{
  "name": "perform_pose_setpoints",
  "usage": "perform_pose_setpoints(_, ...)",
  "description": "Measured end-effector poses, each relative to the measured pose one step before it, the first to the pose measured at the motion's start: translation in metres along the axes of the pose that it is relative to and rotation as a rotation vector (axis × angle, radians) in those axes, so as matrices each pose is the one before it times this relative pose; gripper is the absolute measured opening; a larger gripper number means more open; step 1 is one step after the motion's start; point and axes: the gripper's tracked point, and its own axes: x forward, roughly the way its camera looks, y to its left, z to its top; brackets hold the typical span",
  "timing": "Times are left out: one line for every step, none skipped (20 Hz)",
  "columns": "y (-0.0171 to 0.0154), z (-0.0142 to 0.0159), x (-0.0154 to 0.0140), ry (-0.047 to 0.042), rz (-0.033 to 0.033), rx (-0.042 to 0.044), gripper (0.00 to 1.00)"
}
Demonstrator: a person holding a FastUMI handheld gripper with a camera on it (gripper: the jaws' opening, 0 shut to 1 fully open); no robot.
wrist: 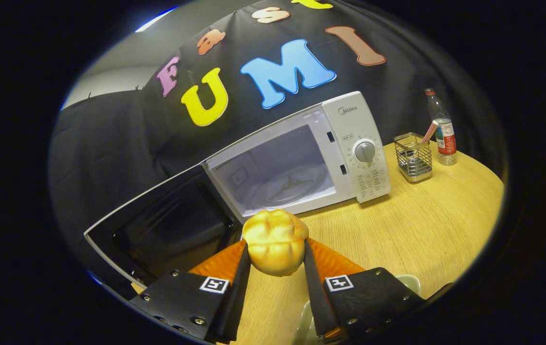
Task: Open the microwave, put the food inside, and close the microwave door.
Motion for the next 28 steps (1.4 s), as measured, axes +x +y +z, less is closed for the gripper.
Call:
perform_pose_setpoints(0.00432,0.00604,0.01012,-0.01071,0.00035,-0.00262,0.59)
perform_pose_setpoints(0.00519,0.00283,0.01021,-0.00061,0.00398,-0.00097,0.58)
perform_pose_setpoints(0.00478,0.00197,0.01037,0.00596,0.00764,0.00595,0.58)
perform_pose_setpoints(0.00581,0.00220,0.01126,0.00568,0.01086,0.00651,0.59)
perform_pose_setpoints(0.00457,0.00282,0.01080,0.00304,0.00815,0.00815,0.59)
perform_pose_setpoints(0.00293,0.00390,0.01062,-0.00510,0.00578,0.00479,0.59)
perform_pose_setpoints(0.00109,0.00535,0.01153,-0.01455,-0.00405,0.00612,0.59)
perform_pose_setpoints(0.00088,0.00226,0.01092,-0.00645,-0.00755,0.00501,0.59)
perform_pose_setpoints(0.00044,0.00092,0.01016,-0.00106,-0.01007,0.00417,0.58)
perform_pose_setpoints(0.00085,0.00143,0.01015,-0.00417,-0.00956,0.00723,0.58)
perform_pose_setpoints(0.00074,0.00125,0.00995,0.00076,-0.00958,0.00964,0.58)
perform_pose_setpoints(0.00392,0.00305,0.00879,-0.00346,0.00267,0.00699,0.58)
perform_pose_setpoints(0.00246,0.00463,0.00801,-0.00857,-0.00328,0.00032,0.58)
perform_pose_setpoints(0.00088,0.00391,0.00854,-0.00740,-0.00155,0.00057,0.58)
perform_pose_setpoints(-0.00004,0.00148,0.00821,0.00170,-0.00380,0.01518,0.59)
perform_pose_setpoints(0.00036,0.00064,0.00750,0.00343,-0.00334,0.02229,0.59)
perform_pose_setpoints(-0.00015,0.00247,0.00577,-0.00557,-0.00513,0.01743,0.58)
perform_pose_setpoints(0.00012,0.00325,0.00546,-0.01210,-0.00543,0.00761,0.58)
perform_pose_setpoints(-0.00171,0.00183,0.00537,-0.01234,-0.01171,0.00052,0.58)
perform_pose_setpoints(-0.00264,-0.00057,0.00481,-0.00319,-0.00807,0.00090,0.58)
perform_pose_setpoints(-0.00216,-0.00179,0.00580,0.00311,-0.00669,0.00561,0.58)
perform_pose_setpoints(-0.00323,-0.00280,0.00365,0.00730,-0.00624,0.00516,0.58)
perform_pose_setpoints(-0.00166,-0.00182,0.00482,0.00247,0.00118,0.01357,0.58)
perform_pose_setpoints(-0.00262,-0.00123,0.00316,0.00159,-0.00447,0.01038,0.58)
perform_pose_setpoints(-0.00322,0.00086,0.00526,-0.00794,-0.00577,0.00759,0.58)
perform_pose_setpoints(-0.00447,-0.00031,0.00584,-0.00427,-0.01226,0.01233,0.58)
perform_pose_setpoints(-0.00323,-0.00274,0.00509,0.01282,-0.00714,0.01415,0.58)
perform_pose_setpoints(-0.00169,-0.00244,0.00544,0.00634,-0.00419,0.01091,0.58)
